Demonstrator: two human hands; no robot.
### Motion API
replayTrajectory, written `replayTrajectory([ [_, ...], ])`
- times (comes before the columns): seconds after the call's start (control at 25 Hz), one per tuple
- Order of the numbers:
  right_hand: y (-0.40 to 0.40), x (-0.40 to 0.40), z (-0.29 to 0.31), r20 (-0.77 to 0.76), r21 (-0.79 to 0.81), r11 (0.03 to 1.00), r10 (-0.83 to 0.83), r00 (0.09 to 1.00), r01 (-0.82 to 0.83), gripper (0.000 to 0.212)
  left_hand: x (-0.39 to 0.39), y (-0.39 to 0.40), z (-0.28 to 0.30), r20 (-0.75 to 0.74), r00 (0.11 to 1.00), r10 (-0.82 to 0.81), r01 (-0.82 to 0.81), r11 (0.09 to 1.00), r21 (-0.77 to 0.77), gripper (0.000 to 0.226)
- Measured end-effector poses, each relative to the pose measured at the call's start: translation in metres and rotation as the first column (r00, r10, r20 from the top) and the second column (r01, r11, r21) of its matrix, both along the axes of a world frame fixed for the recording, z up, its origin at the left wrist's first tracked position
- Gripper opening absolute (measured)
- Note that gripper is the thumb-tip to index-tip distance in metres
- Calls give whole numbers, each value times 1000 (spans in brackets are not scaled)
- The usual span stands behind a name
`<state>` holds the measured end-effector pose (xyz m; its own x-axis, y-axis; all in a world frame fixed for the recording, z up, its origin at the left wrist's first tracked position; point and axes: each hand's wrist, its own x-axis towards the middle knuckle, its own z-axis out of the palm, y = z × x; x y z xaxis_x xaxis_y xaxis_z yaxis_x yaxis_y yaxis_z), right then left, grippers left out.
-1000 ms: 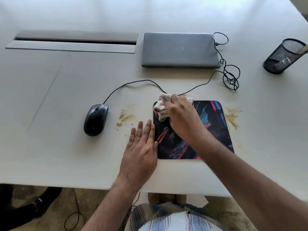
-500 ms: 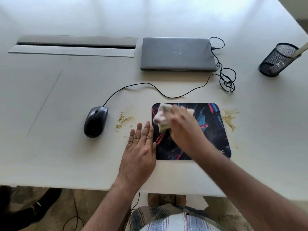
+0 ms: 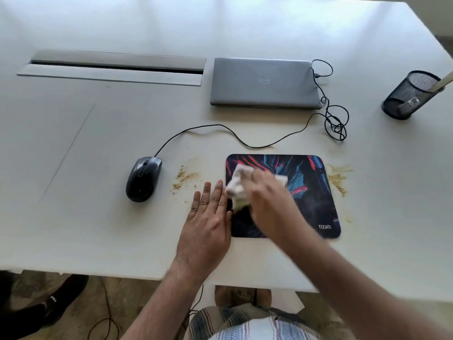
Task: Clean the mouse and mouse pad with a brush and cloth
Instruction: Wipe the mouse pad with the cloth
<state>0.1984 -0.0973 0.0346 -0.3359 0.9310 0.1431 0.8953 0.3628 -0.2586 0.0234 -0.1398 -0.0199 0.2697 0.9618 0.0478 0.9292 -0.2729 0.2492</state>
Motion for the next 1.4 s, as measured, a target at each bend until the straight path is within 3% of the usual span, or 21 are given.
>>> replayTrajectory([
  [0.08, -27, 1, -4, -9, 1, 1000, 25, 1000, -25, 40, 0, -1, 1, 10, 1000, -7, 7, 1000, 3, 57],
  [0.2, 26, 1, -5, -2, 20, 1000, -23, 1000, 23, 48, 1, 1, 1, 0, 1000, 9, -9, 1000, -3, 58],
  [0.32, 58, -4, 4, 26, 40, 996, -84, 996, 83, 36, 0, 1, 0, -13, 1000, 15, -15, 1000, -4, 58],
  [0.52, -26, -1, -6, -27, 13, 1000, 26, 999, -26, 38, -1, -1, 1, 2, 1000, -29, 29, 1000, 7, 57],
  [0.64, 26, 0, -9, -26, 17, 999, -35, 999, 35, 47, 0, 0, 0, -6, 1000, 5, -5, 1000, 10, 57],
  [0.76, 64, -5, -4, -7, 25, 996, -81, 997, 82, 43, 1, 0, 0, -6, 1000, 18, -18, 1000, 11, 56],
  [0.96, -32, 2, -12, -49, 3, 1000, 27, 998, -27, 41, -1, -2, -1, -10, 1000, -20, 20, 1000, 14, 56],
  [1.12, 39, 2, -11, -45, 15, 999, -46, 998, 47, 54, 2, 0, -1, -10, 1000, 23, -22, 999, 23, 56],
  [1.2, 64, -1, -6, -23, 3, 998, -67, 997, 67, 48, 2, 1, 0, -22, 999, 35, -34, 999, 21, 57],
  [1.4, -29, 8, -14, -62, 8, 999, 31, 998, -31, 48, 0, 0, 2, -6, 1000, 10, -10, 1000, -7, 57],
])
